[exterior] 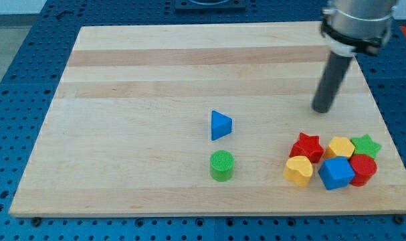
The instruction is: Nudge the red circle slightly up
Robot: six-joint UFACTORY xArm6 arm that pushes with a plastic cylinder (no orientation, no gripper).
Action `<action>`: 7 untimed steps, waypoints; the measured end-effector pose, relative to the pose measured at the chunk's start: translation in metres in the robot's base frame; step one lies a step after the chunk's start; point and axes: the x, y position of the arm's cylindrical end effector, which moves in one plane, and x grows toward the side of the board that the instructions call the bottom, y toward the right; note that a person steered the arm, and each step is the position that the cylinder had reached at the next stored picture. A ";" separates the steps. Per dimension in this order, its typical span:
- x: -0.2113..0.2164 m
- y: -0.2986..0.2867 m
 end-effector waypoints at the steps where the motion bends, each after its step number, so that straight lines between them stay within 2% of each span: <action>1: 0.026 0.025; 2: 0.055 0.052; 3: 0.056 0.084; 4: 0.074 0.090; 6: 0.127 0.066; 7: 0.131 0.047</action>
